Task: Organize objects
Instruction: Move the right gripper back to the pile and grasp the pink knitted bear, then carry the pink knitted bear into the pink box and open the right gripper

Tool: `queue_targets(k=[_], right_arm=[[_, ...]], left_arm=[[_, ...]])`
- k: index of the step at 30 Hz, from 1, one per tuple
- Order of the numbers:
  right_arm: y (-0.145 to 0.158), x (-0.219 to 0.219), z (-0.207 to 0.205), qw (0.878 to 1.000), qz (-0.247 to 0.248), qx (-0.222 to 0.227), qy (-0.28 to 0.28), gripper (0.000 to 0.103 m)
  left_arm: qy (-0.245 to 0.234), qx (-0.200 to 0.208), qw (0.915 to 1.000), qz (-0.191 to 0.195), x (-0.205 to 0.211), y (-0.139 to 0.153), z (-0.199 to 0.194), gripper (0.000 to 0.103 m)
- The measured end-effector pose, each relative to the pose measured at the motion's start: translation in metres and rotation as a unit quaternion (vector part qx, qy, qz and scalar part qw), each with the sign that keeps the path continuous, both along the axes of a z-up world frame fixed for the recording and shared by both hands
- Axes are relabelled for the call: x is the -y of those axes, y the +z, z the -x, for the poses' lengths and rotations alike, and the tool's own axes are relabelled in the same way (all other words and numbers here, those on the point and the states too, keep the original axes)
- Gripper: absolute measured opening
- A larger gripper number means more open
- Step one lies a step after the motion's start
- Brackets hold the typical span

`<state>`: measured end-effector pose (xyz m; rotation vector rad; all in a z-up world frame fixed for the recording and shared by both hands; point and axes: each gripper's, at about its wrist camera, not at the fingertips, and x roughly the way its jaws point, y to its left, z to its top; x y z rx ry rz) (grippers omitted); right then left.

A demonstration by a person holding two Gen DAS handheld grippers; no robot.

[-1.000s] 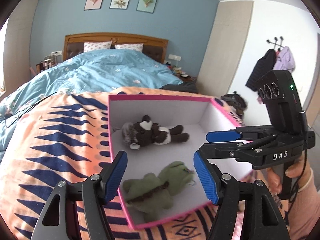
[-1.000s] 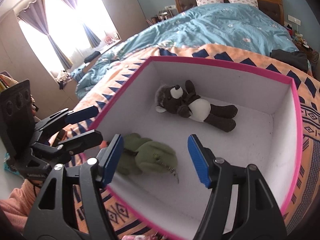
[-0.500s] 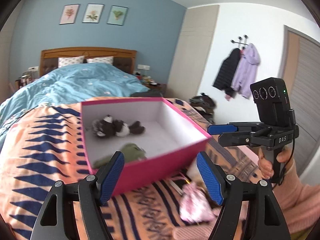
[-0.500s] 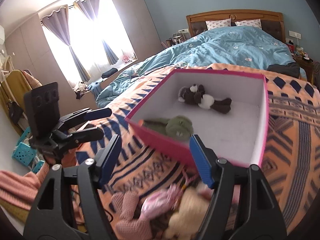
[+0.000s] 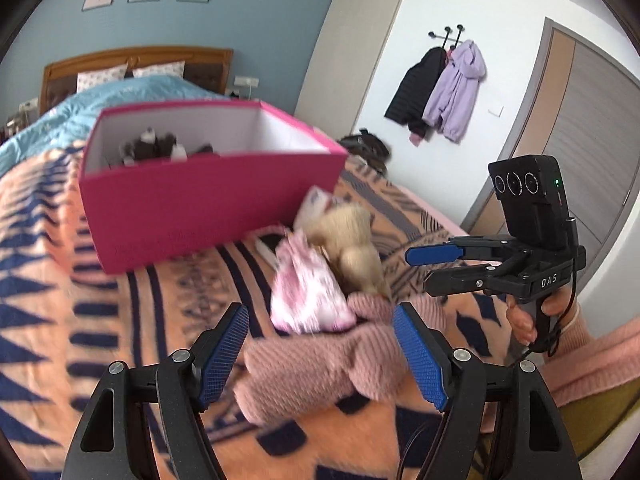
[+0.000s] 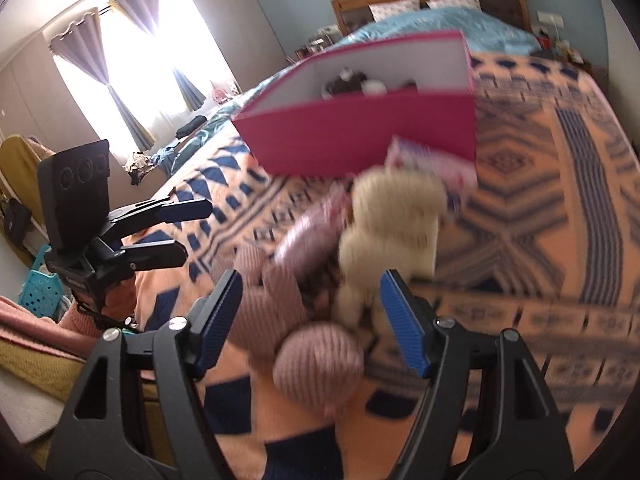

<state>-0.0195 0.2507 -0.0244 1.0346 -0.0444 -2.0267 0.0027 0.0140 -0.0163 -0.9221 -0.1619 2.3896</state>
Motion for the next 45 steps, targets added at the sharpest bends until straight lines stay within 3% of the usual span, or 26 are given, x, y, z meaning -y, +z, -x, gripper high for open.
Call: queue_targets(k=[7, 13, 14, 16, 22, 25, 27, 36, 45], right_arm=[[-0.026, -0.011, -0.025, 1.0, -0.029, 0.008, -0.008, 0.073], [-0.036, -0.007, -0.027, 1.0, -0.018, 0.01, -0.008, 0.072], [-0.037, -0.006, -0.026, 1.0, -0.015, 0.012, -0.006, 0.07], [-0.038, -0.004, -0.027, 1.0, -0.015, 0.015, -0.006, 0.056], [-0.033, -0.008, -0.029, 1.0, 0.001, 0.014, -0.004, 0.054], [-0.024, -0.009, -0.031, 1.0, 0.018, 0.013, 0.003, 0.053], [-0.016, -0.009, -0.033, 1.0, 0.021, 0.003, 0.004, 0.053], [0.012, -0.001, -0.029, 0.998, 0.053, -0.009, 0.021, 0.053], [0.061, 0.024, -0.001, 0.994, 0.075, -0.069, 0.044, 0.053]], left_arm=[[-0.018, 0.029, 0.9994, -0.006, -0.013, -0.018, -0.016, 0.077], [-0.029, 0.05, 0.9983, -0.007, -0.024, -0.028, -0.02, 0.077], [-0.029, 0.052, 0.9982, -0.006, -0.026, -0.029, -0.021, 0.077], [-0.029, 0.056, 0.998, -0.006, -0.028, -0.032, -0.02, 0.077], [-0.033, 0.06, 0.9975, -0.012, -0.033, -0.032, -0.016, 0.076], [-0.039, 0.058, 0.9974, -0.018, -0.034, -0.03, -0.017, 0.068], [-0.049, 0.06, 0.9963, -0.038, -0.032, -0.029, -0.018, 0.057], [-0.04, 0.024, 0.9975, -0.053, -0.019, 0.001, -0.023, 0.056], [-0.004, -0.043, 0.9988, -0.022, -0.003, 0.057, 0.0, 0.056]])
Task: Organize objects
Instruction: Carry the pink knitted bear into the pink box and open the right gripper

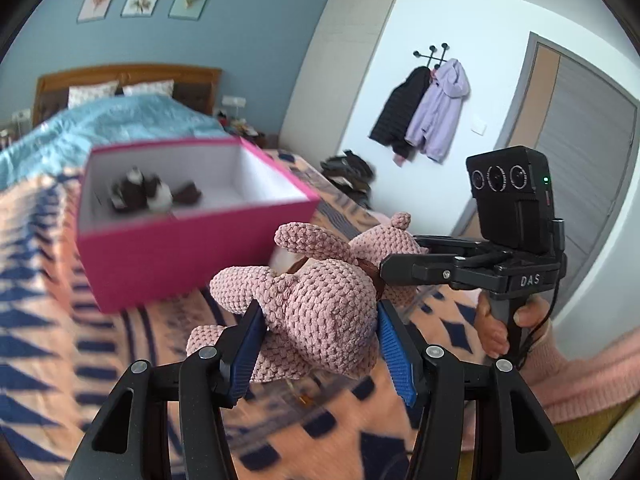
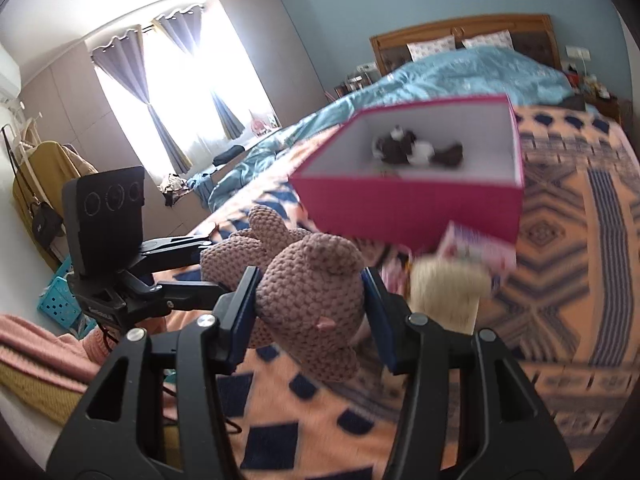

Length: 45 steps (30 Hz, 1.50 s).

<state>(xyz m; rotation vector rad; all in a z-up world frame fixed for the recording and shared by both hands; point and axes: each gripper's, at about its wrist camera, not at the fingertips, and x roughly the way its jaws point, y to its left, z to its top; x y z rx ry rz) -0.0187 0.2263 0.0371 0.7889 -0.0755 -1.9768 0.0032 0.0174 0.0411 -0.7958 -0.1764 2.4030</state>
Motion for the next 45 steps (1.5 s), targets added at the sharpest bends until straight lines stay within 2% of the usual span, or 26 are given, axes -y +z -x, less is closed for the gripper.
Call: queue_targets(k=[9, 16, 20, 31, 45], right_arm=[[0.043, 0.025, 0.05, 0.999, 0.019, -0.034, 0.005, 0.053], [0.058, 0.045, 0.091, 0.999, 0.023, -0.038, -0.007, 0.053], [0.057, 0.057, 0.115, 0.999, 0.019, -0.036, -0.017, 0.053], [0.032, 0.091, 0.181, 0.999, 0.001, 0.026, -0.022, 0.053], [0.004, 0.119, 0.226, 0.996, -0.041, 0.079, -0.032, 0.055]], left_arm=[[0.041, -0.047, 0.9978, 0.024, 0.015, 0.048, 0.044, 0.056], [0.064, -0.042, 0.9968, 0.022, 0.032, 0.061, 0.088, 0.056], [0.079, -0.033, 0.9959, 0.03, 0.04, 0.057, 0.113, 0.056], [0.11, 0.02, 0.9932, 0.031, 0.067, 0.028, 0.174, 0.056], [0.137, 0.063, 0.9871, 0.052, 0.081, -0.002, 0.214, 0.056]])
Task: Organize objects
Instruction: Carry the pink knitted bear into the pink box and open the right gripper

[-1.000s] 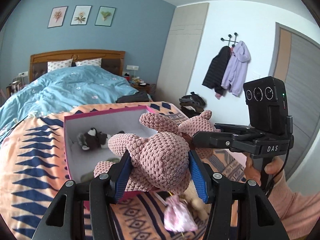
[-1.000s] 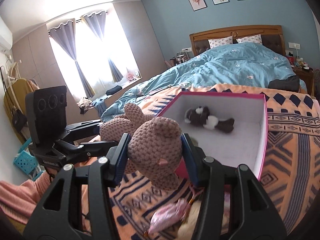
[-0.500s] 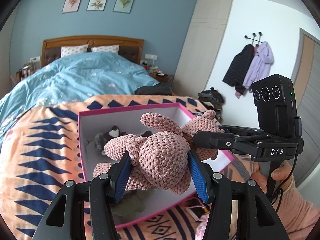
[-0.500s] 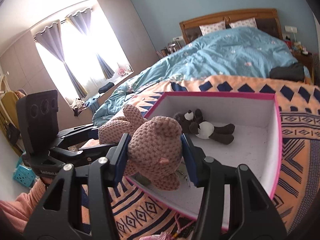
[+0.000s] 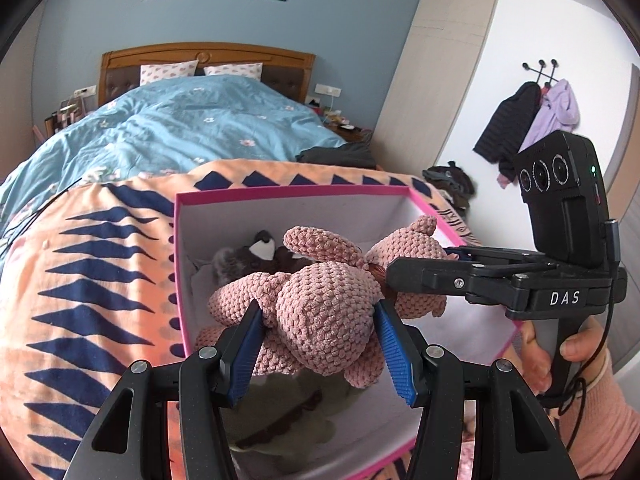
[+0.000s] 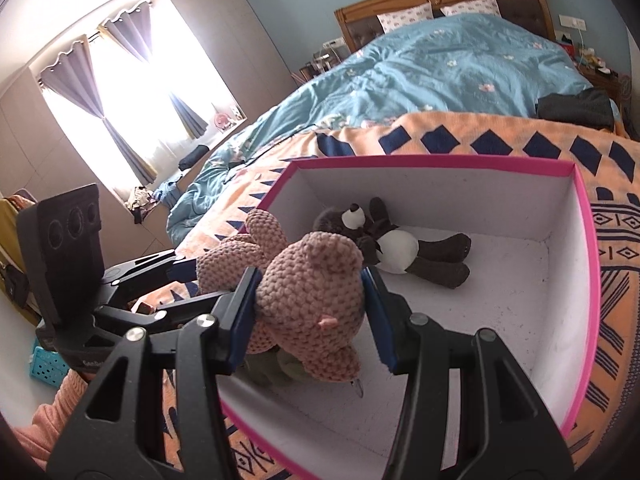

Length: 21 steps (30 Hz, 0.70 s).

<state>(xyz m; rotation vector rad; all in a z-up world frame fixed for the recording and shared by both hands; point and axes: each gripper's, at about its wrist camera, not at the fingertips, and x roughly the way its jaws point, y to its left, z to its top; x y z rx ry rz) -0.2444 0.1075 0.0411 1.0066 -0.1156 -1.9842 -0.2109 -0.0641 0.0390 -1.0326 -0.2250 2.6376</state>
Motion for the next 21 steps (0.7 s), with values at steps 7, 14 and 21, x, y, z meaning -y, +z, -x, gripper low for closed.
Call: queue_targets(k=[7, 14, 21], right_arm=[[-0.009, 0.009, 0.015, 0.999, -0.031, 0.028, -0.025, 0.066], [-0.018, 0.003, 0.018, 0.998, -0.04, 0.04, -0.04, 0.067], [-0.019, -0.008, 0.021, 0.996, -0.035, 0.047, -0.07, 0.071]], left_arm=[[0.026, 0.003, 0.9992, 0.032, 0.001, -0.007, 0.001, 0.056], [0.033, -0.014, 0.9988, 0.034, 0.003, -0.005, -0.008, 0.056], [0.026, -0.027, 0.9986, 0.037, -0.003, -0.002, -0.019, 0.056]])
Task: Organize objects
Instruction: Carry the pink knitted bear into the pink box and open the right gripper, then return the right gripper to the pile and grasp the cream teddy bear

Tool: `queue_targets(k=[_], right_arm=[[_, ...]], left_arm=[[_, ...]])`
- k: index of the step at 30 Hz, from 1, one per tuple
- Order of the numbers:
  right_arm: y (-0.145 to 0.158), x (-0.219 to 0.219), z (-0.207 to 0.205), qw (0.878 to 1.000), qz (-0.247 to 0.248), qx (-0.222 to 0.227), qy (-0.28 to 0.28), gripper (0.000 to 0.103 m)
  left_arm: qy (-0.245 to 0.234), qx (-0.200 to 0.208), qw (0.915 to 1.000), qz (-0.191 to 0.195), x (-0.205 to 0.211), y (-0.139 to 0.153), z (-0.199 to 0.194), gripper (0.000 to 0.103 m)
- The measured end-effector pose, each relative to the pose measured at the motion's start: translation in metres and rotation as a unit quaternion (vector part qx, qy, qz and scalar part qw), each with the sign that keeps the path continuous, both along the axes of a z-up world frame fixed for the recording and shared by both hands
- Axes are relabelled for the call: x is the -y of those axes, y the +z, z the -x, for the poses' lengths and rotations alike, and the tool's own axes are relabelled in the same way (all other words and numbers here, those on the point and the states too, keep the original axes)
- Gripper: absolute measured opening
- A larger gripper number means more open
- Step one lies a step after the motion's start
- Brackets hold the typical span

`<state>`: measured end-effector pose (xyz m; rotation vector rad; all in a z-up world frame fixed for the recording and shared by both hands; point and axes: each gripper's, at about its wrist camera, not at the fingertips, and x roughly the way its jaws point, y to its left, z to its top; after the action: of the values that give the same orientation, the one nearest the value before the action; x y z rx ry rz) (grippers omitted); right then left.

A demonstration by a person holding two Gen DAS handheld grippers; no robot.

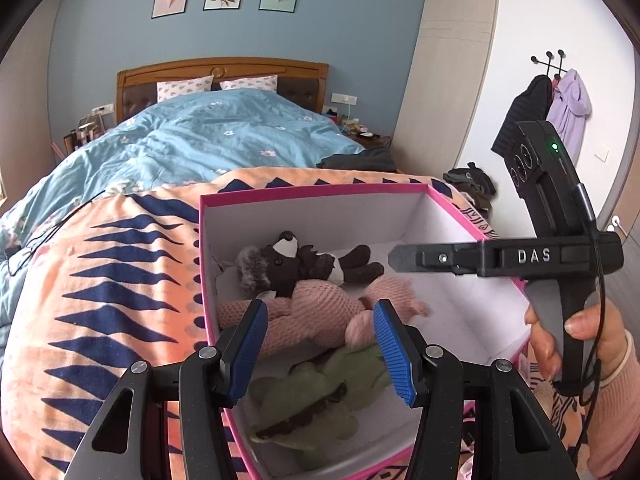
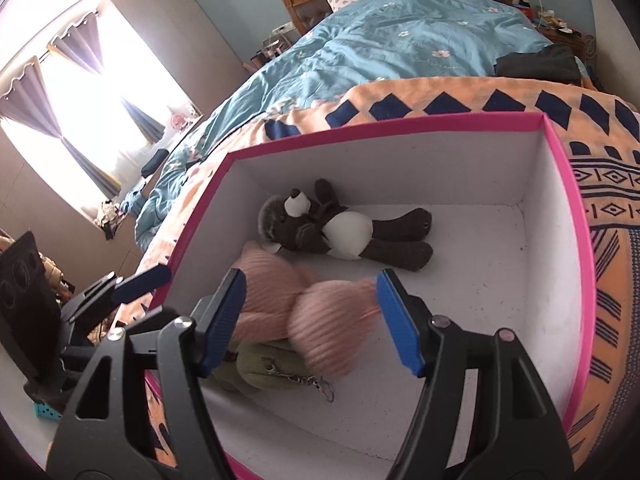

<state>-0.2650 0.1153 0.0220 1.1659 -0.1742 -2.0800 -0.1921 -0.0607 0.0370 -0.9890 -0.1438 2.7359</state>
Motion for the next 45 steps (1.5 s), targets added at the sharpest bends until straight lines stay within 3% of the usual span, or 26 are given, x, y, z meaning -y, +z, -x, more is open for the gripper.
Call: queue_targets(k=[5, 8, 16, 26, 30, 35, 40, 45], right_arm=[[0.004, -0.004, -0.005, 1.0, 0.004, -0.007, -0.001, 0.073], [0.008, -0.008, -0.014, 1.0, 0.013, -0.014, 0.011, 0.073], [0.025, -0.031, -0.061, 0.997, 0.046, -0.049, 0.05, 0.073], [0.041, -0.074, -0.128, 0.992, 0.05, -0.096, 0.069, 0.075], [0.032, -0.089, -0.152, 0.992, 0.028, -0.109, 0.062, 0.075], [0.007, -0.107, -0.177, 0.993, -0.003, -0.105, 0.046, 0.075], [-0.026, -0.121, -0.19, 0.996, -0.04, -0.082, 0.017, 0.075], [-0.049, -0.132, -0.191, 0.998, -0.039, -0.051, 0.0, 0.075]], left_arm=[[-0.005, -0.004, 0.9999, -0.012, 0.0, 0.001, -0.009, 0.058], [-0.011, -0.01, 0.9997, -0.022, -0.001, 0.004, -0.018, 0.064], [-0.044, -0.046, 0.9971, -0.041, -0.013, 0.02, -0.06, 0.075], [-0.077, -0.076, 0.9926, -0.055, -0.028, 0.027, -0.111, 0.087], [-0.071, -0.073, 0.994, -0.039, -0.041, 0.016, -0.126, 0.09], [-0.092, -0.048, 0.9933, -0.05, -0.061, -0.002, -0.14, 0.092], [-0.099, -0.035, 0.9937, -0.04, -0.083, -0.021, -0.147, 0.094], [-0.104, -0.009, 0.9934, -0.046, -0.099, -0.038, -0.143, 0.094]])
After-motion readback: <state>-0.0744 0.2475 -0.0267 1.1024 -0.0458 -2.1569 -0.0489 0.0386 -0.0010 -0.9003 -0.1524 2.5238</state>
